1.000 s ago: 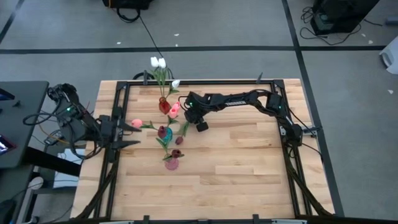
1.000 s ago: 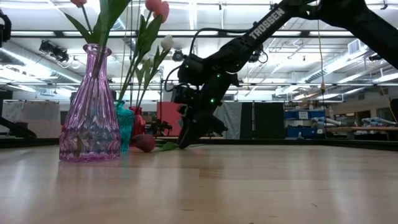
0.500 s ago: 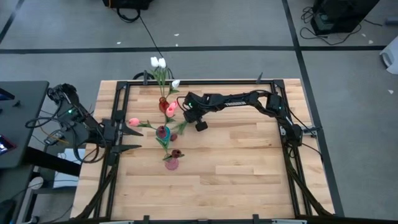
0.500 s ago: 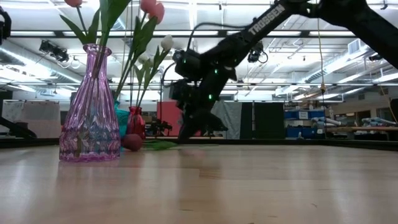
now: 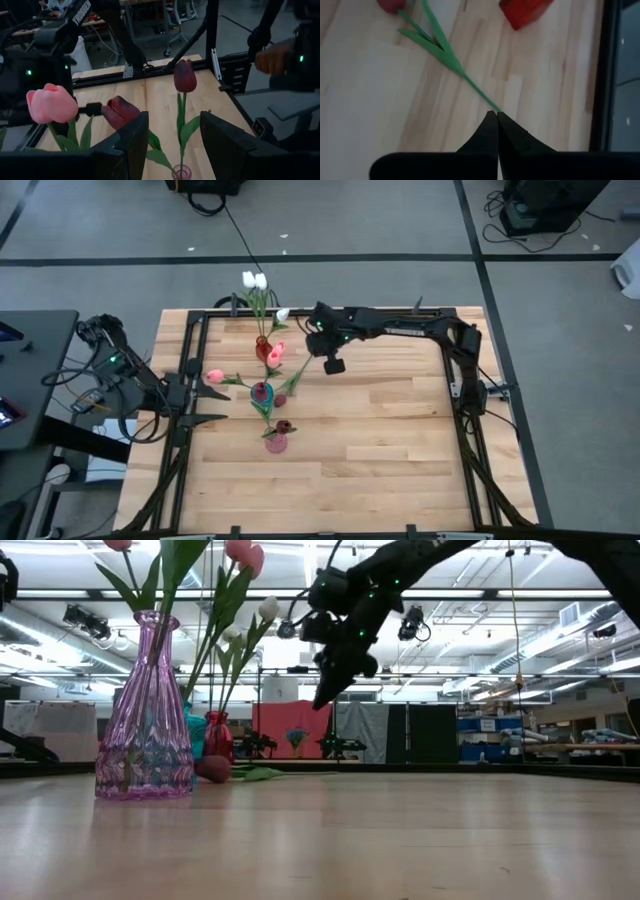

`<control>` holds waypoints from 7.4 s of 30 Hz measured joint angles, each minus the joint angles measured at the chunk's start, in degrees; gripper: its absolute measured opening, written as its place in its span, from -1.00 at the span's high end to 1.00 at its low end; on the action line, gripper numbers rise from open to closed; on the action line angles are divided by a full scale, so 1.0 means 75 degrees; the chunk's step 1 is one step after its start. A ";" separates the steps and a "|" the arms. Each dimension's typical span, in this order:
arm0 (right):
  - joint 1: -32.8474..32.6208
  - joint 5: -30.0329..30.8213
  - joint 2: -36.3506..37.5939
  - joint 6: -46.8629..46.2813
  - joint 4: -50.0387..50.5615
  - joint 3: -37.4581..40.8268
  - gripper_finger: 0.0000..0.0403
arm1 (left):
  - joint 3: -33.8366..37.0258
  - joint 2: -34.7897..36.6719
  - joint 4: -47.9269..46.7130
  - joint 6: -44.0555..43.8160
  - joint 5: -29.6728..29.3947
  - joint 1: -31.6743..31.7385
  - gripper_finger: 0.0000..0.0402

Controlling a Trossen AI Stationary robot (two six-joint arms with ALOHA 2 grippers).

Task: Sort flowers into vase by color
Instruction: Put the red flower into the pink vase, then return to Home Position

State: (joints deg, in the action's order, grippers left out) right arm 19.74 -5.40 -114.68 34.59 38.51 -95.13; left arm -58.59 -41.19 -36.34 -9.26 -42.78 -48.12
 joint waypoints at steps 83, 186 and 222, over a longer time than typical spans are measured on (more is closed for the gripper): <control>-0.0511 -0.0325 -0.2154 -0.1499 0.2950 -0.2046 0.98 | 0.0000 -0.0003 -0.0205 -0.0259 -0.0540 0.0000 0.09; -0.4664 0.0091 0.1805 -0.2469 -1.1466 0.4155 0.99 | -0.1186 0.0050 -0.1827 -0.0408 -0.2016 -0.0002 0.09; -0.4121 0.0966 0.0264 -0.3631 -0.8166 0.1935 0.31 | -0.1183 0.0050 -0.1920 -0.0598 -0.2413 -0.0002 0.09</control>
State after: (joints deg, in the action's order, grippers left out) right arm -11.17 1.84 -112.70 7.36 -22.73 -80.62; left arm -67.46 -40.82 -50.74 -13.74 -60.88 -48.14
